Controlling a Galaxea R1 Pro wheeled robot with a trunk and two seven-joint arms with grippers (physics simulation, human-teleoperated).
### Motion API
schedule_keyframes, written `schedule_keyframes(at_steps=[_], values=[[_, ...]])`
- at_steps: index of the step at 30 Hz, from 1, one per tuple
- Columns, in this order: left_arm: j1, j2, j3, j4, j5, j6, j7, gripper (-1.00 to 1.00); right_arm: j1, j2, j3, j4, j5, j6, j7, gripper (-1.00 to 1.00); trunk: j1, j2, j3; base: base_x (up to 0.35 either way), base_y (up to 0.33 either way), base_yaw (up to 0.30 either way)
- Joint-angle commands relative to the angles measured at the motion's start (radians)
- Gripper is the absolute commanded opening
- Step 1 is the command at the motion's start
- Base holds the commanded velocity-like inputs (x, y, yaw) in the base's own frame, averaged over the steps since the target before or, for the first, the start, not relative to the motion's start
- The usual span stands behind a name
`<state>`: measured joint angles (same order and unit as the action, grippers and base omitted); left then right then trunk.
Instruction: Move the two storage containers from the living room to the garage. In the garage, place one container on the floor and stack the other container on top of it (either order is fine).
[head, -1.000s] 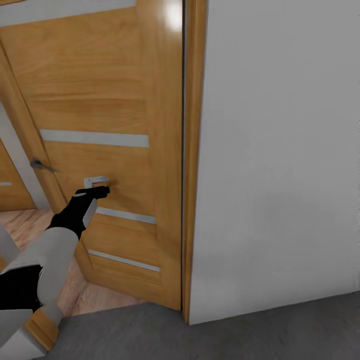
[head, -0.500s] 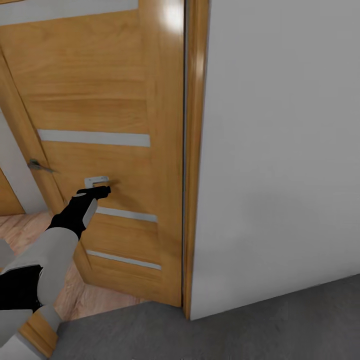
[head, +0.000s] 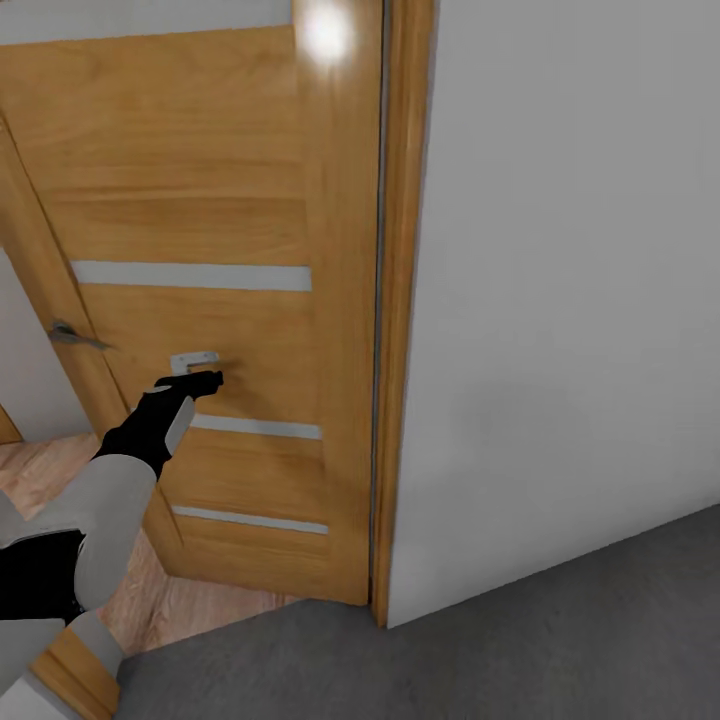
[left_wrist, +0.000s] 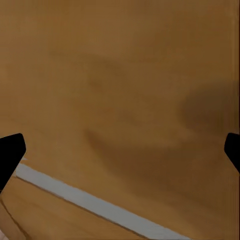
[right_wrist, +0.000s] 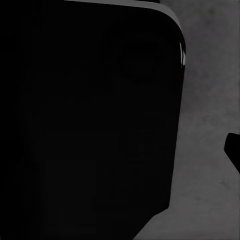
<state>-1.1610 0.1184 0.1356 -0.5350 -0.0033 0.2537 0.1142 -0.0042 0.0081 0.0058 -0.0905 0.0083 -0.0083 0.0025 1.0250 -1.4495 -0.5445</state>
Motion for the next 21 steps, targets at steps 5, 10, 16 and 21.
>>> schedule_keyframes(at_steps=[5,10,16,21], values=[[0.0,0.0,0.001,-0.003,-0.003,0.004,-0.027,1.0,0.0,0.001,0.0,0.0,0.001,-0.001,0.001,1.0,0.0,0.0,-0.001,-0.083,0.129,-0.106],[-0.001,0.001,0.001,-0.002,-0.005,0.005,-0.035,1.0,0.0,0.001,0.0,0.0,0.001,-0.001,0.0,1.0,0.0,0.0,0.0,-0.11,0.164,-0.082],[-0.002,0.001,0.001,0.003,-0.008,0.006,-0.041,1.0,0.0,0.001,0.0,0.0,0.001,-0.001,0.0,1.0,0.0,0.0,0.0,0.139,0.174,-0.019],[-0.001,0.001,0.001,0.0,-0.005,0.005,-0.048,1.0,0.0,0.001,0.0,0.0,0.001,-0.001,0.0,1.0,0.0,0.0,0.0,0.182,0.153,-0.004]])
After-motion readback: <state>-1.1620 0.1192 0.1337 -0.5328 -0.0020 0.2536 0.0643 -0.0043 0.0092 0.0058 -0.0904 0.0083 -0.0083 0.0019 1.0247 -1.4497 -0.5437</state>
